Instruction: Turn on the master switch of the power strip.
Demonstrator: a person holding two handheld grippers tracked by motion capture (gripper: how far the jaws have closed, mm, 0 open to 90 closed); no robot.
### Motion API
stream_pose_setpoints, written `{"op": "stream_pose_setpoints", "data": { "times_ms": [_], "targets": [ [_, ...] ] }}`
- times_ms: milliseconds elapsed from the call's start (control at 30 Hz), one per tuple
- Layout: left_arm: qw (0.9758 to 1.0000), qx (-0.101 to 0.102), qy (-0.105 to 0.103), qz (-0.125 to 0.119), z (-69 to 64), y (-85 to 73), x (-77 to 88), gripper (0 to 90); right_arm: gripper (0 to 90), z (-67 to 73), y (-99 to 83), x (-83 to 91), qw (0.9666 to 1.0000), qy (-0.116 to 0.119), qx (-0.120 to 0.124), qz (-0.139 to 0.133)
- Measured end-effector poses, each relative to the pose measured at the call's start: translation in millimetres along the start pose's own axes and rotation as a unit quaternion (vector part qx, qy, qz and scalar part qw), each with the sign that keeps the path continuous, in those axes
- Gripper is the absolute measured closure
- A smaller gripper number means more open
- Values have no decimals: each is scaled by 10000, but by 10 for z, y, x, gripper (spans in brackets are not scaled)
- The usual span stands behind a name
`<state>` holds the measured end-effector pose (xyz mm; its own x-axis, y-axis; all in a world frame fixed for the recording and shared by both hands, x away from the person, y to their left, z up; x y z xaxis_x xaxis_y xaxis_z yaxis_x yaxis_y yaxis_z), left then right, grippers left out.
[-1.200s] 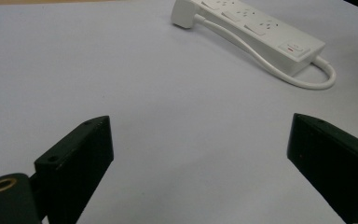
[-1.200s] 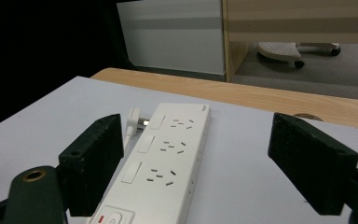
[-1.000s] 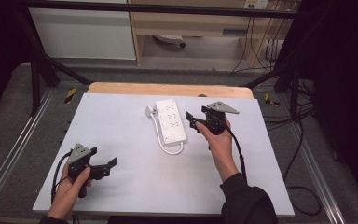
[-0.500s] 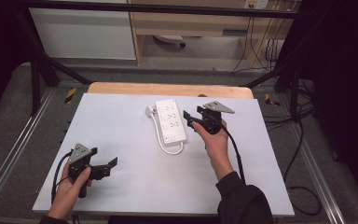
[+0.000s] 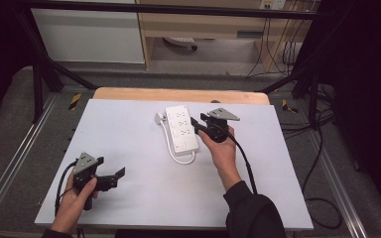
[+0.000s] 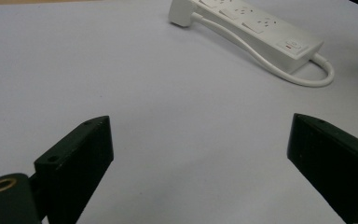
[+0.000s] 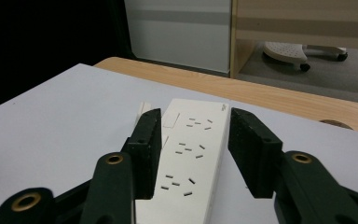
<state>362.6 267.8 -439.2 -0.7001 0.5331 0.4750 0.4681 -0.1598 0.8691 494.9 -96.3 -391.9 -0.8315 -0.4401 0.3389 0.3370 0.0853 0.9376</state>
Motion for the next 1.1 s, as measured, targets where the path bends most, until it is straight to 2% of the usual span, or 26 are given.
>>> {"op": "stream_pose_setpoints", "data": {
  "times_ms": [567,1100],
  "targets": [
    [10000,-25,4,30,1,-5,1,68,753,57,-76,-68,9996,99,242,57],
    [10000,-25,8,20,5,-5,6,68,871,198,-170,-147,9990,253,354,90]
  ]
}}
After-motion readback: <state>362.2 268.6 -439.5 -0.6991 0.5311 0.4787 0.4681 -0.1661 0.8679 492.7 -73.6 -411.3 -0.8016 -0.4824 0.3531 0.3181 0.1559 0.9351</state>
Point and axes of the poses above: each handheld gripper's, and its own axes: x roughly backward along the jaws, y roughly out of its top, z roughly to its left, the point moved 2 cm from there along -x, roughly forward along the jaws, and after that the axes turned 5 degrees about -y, right-handed, at the moved point
